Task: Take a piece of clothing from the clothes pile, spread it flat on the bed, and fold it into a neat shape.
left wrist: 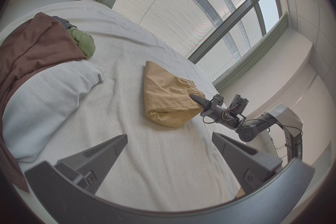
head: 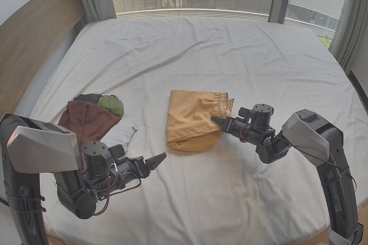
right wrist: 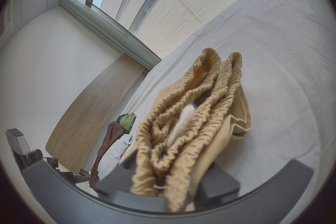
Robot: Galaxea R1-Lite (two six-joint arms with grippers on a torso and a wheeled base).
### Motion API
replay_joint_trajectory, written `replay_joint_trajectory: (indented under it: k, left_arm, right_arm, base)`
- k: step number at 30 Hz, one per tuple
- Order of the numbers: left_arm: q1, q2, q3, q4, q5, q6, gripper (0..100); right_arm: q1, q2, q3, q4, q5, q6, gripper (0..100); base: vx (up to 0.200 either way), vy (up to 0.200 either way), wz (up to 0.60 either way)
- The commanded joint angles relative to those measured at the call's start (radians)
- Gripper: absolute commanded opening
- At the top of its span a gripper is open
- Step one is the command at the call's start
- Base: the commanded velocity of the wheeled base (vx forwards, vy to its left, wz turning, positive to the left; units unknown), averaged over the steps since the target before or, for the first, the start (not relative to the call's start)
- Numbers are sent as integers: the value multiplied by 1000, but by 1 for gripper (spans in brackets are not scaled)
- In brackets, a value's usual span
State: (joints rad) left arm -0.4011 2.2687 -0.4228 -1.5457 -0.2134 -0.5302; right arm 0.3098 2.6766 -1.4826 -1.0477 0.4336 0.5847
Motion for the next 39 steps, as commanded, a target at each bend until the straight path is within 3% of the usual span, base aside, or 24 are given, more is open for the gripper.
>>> replay_joint_trajectory:
  k: [1, 5, 10, 14, 20, 25, 29, 32, 39]
  left_arm:
    - [1, 0, -1, -1, 0, -1, 100]
    - [1, 0, -1, -1, -1, -1, 100]
    - [2, -1, -4, -1, 0, -1, 100]
    - [1, -3, -7, -1, -1, -2, 100]
    - [2, -5, -10, -1, -1, -1, 100]
    - [2, -6, -10, -1, -1, -2, 100]
    - [4, -6, -11, -1, -1, -2, 100]
    - [5, -6, -13, -1, -1, -2, 100]
    - [8, -5, -11, -1, -1, -2, 100]
  right_arm:
    - [-1, -6, 11, 0, 0, -13, 100]
    - [2, -30, 70, 0, -1, -49, 100]
    - [29, -136, 272, 8, -1, -72, 100]
    - [74, -196, 418, 6, 0, -132, 100]
    - [160, -264, 513, 1, 0, -135, 100]
    - [193, -320, 510, 1, 13, -128, 100]
    - [204, -380, 455, -5, 73, -66, 100]
    - [192, -368, 354, -34, 68, -17, 100]
    - [147, -250, 179, 23, 65, -5, 100]
  base:
    - [0, 0, 0]
    - [0, 0, 0]
    - [0, 0, 0]
    - [0, 0, 0]
    - [0, 0, 0]
    - [0, 0, 0]
    - [0, 0, 0]
    - [0, 0, 0]
    - [0, 0, 0]
